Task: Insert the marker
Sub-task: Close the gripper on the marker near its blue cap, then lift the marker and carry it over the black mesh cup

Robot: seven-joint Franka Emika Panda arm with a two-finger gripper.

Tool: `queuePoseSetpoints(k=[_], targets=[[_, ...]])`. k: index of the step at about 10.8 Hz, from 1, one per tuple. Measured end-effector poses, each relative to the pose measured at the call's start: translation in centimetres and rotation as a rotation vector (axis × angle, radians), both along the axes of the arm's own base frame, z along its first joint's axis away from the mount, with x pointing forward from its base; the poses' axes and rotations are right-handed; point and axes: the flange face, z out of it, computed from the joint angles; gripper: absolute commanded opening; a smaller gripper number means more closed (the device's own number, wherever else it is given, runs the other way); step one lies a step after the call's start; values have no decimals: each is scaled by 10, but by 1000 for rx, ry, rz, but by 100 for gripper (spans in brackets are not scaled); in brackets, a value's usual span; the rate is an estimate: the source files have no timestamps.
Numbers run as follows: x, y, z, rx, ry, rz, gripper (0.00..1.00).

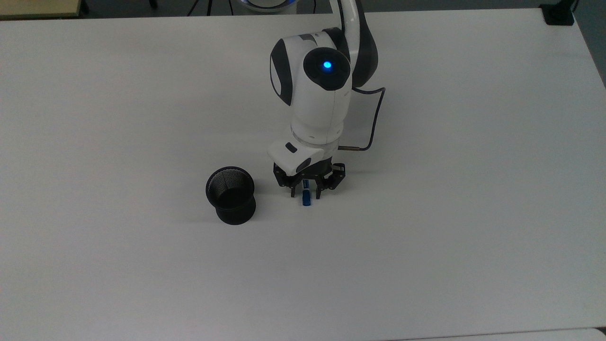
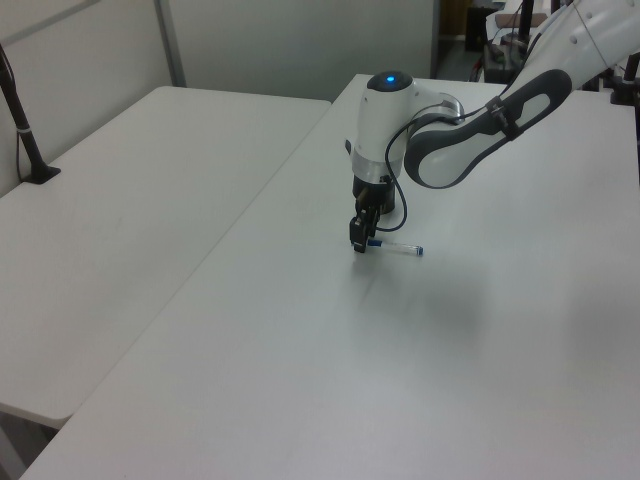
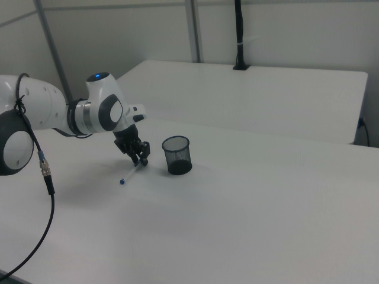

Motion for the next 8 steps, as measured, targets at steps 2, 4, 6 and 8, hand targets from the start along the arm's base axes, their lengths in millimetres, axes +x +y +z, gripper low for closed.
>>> queuePoseSetpoints(k=[2,4,6,8], targets=[[1,1,1,-2,-4,2,7],[2,0,4,0,-11,-4,6],[11,-1,21,6,-46,-13,6],[19,-6,47,15,-94,-33,8]])
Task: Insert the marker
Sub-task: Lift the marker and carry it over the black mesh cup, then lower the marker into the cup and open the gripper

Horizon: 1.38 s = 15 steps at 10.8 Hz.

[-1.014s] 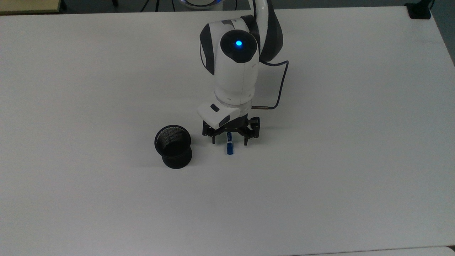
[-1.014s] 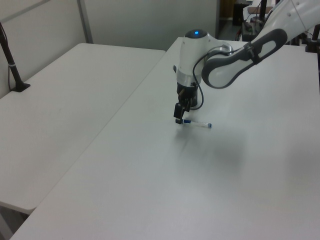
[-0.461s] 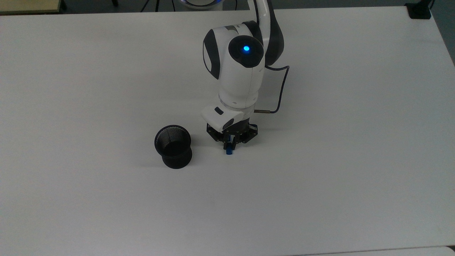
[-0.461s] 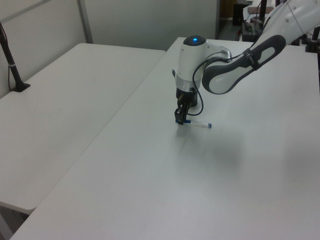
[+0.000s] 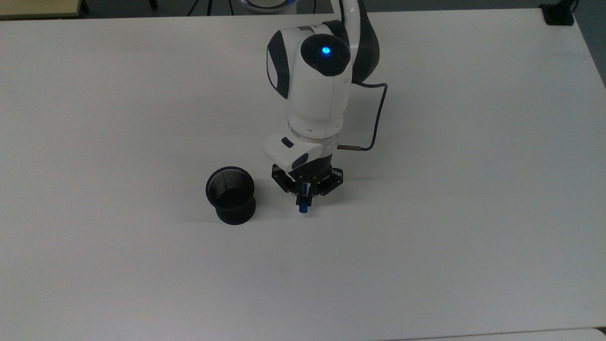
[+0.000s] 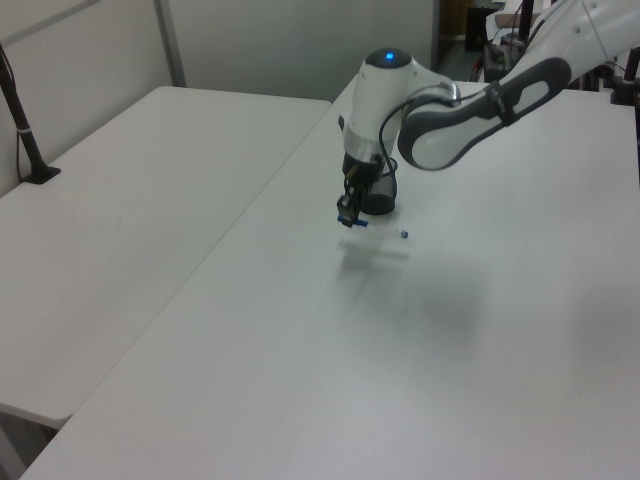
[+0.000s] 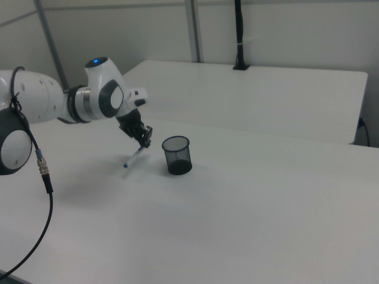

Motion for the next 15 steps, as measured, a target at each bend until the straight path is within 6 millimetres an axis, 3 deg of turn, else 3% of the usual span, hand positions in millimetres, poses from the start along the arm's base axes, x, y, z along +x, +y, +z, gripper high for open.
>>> queuePoseSetpoints(k=[3,5,10,12,15], targets=[[4,-40,78,26,-117,-107,9],[2,-69,109,31,-161,-157,9],[16,-133,122,82,-348,-271,10],[21,-149,103,78,-369,-285,10],[27,-148,73,46,-362,-258,11]])
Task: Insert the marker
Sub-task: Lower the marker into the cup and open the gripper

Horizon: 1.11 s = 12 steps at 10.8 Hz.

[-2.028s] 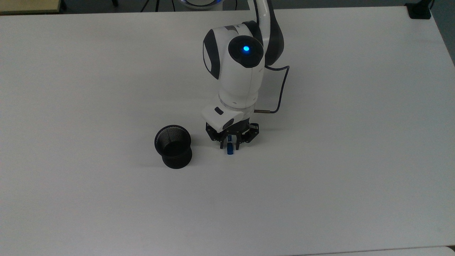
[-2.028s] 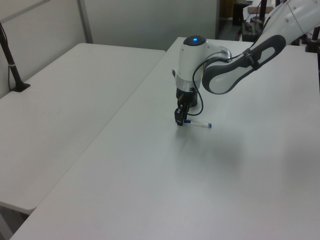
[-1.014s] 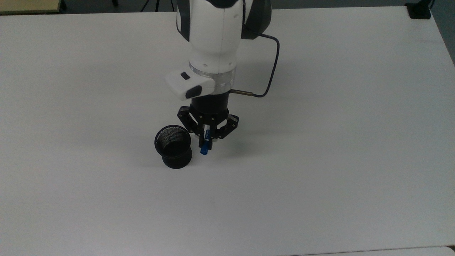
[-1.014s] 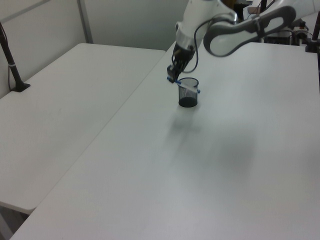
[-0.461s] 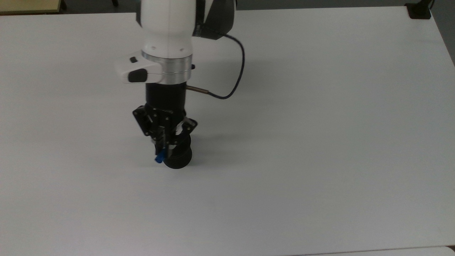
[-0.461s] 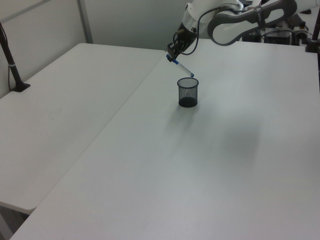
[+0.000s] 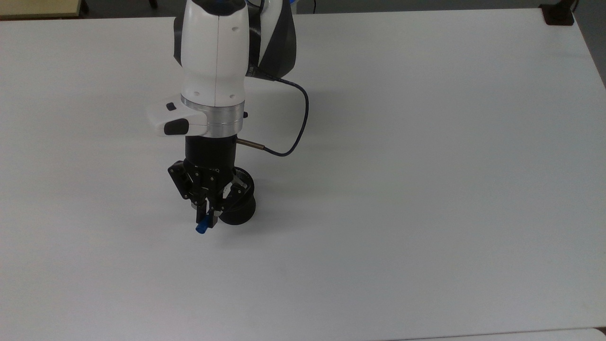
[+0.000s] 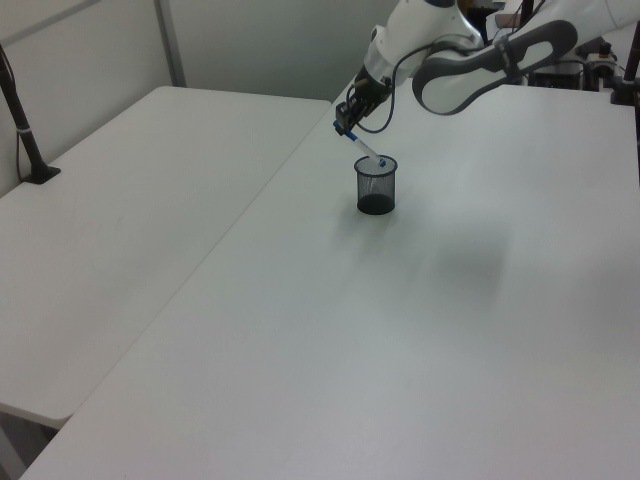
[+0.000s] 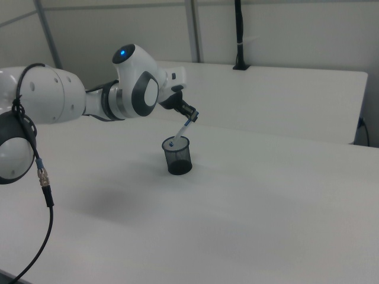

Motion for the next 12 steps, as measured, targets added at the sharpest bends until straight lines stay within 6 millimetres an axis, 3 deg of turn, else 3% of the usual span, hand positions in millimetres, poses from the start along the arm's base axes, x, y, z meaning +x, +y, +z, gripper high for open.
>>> queuePoseSetpoints(k=[2,5,6,7,11,12], targets=[[1,2,-6,-2,1,6,15],[0,7,-10,-2,8,13,44],[0,8,-11,-2,11,15,77],[0,10,-11,-2,11,17,100],[-2,24,-6,-5,24,30,100],[-8,37,5,-15,65,35,100]])
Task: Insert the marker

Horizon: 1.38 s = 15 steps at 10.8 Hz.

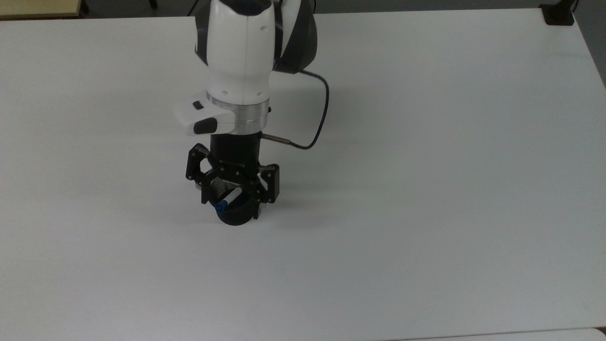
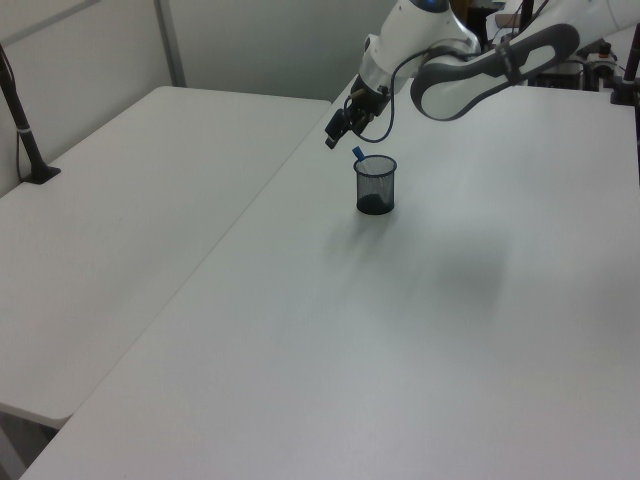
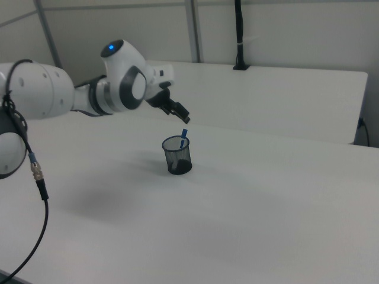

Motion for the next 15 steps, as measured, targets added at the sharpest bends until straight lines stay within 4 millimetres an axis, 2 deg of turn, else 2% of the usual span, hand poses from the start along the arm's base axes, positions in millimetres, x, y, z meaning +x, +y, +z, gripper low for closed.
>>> queuePoseSetpoints(k=[3,5,8,10,12,15], targets=[[-36,40,41,-53,208,-10,100],[-57,48,65,-60,294,-3,100],[-89,35,102,-29,422,95,100],[-119,13,131,-2,514,230,100],[-135,-1,142,-1,561,290,100],[-138,-7,141,-1,569,292,100]])
